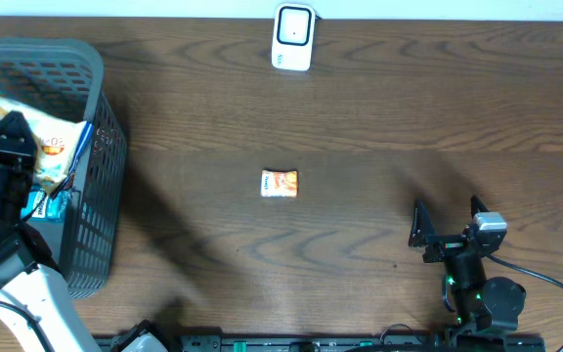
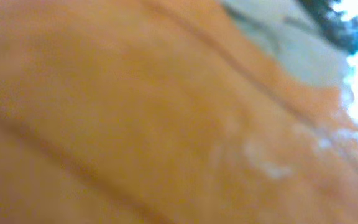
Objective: Scan the item barcode
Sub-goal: 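Reach the left gripper into the basket and grasp the yellow chip bag, then place the yellow chip bag beside the orange packet and release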
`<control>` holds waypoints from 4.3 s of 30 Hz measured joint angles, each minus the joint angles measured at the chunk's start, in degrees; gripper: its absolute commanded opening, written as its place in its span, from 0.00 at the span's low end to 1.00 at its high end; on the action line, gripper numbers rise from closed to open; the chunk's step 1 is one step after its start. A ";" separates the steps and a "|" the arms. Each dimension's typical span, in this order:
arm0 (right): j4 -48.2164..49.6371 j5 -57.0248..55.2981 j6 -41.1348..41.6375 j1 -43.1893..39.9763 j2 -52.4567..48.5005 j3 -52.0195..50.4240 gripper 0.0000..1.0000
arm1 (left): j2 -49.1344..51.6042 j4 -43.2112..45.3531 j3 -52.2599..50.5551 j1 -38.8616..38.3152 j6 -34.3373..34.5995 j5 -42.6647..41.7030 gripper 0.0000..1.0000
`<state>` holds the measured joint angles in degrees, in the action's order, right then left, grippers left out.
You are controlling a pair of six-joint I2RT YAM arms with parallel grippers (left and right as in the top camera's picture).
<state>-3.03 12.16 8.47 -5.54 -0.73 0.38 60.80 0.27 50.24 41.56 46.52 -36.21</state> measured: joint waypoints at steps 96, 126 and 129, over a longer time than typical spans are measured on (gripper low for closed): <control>0.00 -0.02 0.00 0.02 0.00 0.00 0.99 | 37.55 -3.65 2.62 -77.85 -20.02 18.58 0.97; 0.00 0.00 0.00 0.02 0.00 0.00 0.99 | -0.94 -20.68 11.93 -73.92 -30.51 49.05 0.07; -0.02 -0.02 0.00 0.02 0.00 0.00 0.99 | -1.51 -20.59 16.41 -70.79 -30.51 49.51 0.08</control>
<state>-3.05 12.14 8.47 -5.52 -0.73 0.38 59.29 -20.32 66.65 -29.23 16.01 13.30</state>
